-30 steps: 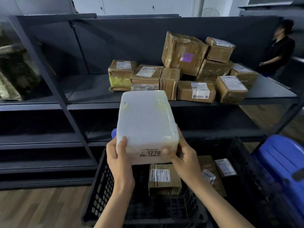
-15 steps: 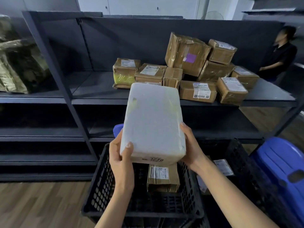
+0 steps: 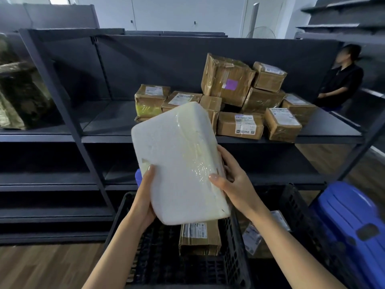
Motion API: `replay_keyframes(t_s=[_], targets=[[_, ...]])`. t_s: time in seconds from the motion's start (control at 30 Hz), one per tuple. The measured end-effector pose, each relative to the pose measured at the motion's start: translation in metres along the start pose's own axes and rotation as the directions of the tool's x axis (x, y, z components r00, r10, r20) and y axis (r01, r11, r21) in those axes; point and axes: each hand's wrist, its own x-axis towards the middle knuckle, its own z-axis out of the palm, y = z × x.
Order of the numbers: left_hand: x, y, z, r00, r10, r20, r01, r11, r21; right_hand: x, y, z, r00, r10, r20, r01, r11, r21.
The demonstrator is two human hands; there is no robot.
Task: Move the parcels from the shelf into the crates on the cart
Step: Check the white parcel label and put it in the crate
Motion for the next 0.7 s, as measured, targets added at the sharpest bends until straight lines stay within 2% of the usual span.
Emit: replay_keyframes(t_s=[0.07,0.13,0.33,0.4,0.47,0.53,0.57,0.63,0.7], targets=[[0.002,-0.003,-0.001,1.000,-0.015,0.005,0.015,0.998,-0.058,0.000,-0.008,0.000,0.999,-0.030,0.018,0.030,0.999,-0.019],[0.000,-0.008,-0.004,1.000,-0.003,0.015,0.003,0.999,-0.045,-0.002,-0.013,-0.001,0.998,-0.034,0.046,0.036,0.999,-0.031],[0.000,-0.013,-0.007,0.995,0.064,0.073,-0.056,0.993,-0.101,-0.005,-0.014,-0.003,0.995,0.033,0.094,-0.028,0.998,-0.054],[-0.001,-0.013,-0.007,0.990,0.105,0.092,-0.089,0.982,-0.166,-0.007,-0.016,-0.007,0.996,0.042,0.077,-0.038,0.998,-0.059],[0.000,-0.014,-0.007,0.991,0.116,0.069,-0.096,0.966,-0.241,-0.009,-0.015,-0.013,0.998,0.055,-0.008,-0.055,0.997,-0.052],[-0.001,-0.012,-0.007,0.992,0.122,0.043,-0.104,0.951,-0.292,-0.012,-0.010,-0.019,0.990,0.132,-0.055,-0.130,0.991,0.032],[-0.001,-0.012,-0.006,0.989,0.135,0.053,-0.113,0.947,-0.300,-0.015,-0.006,-0.020,0.982,0.185,-0.025,-0.182,0.979,0.087],[-0.001,-0.011,-0.003,0.984,0.158,0.082,-0.126,0.945,-0.303,-0.020,0.000,-0.015,0.956,0.275,0.103,-0.291,0.933,0.209],[-0.001,-0.013,0.000,0.984,0.158,0.084,-0.126,0.945,-0.301,-0.023,0.007,-0.006,0.924,0.309,0.226,-0.375,0.845,0.381]])
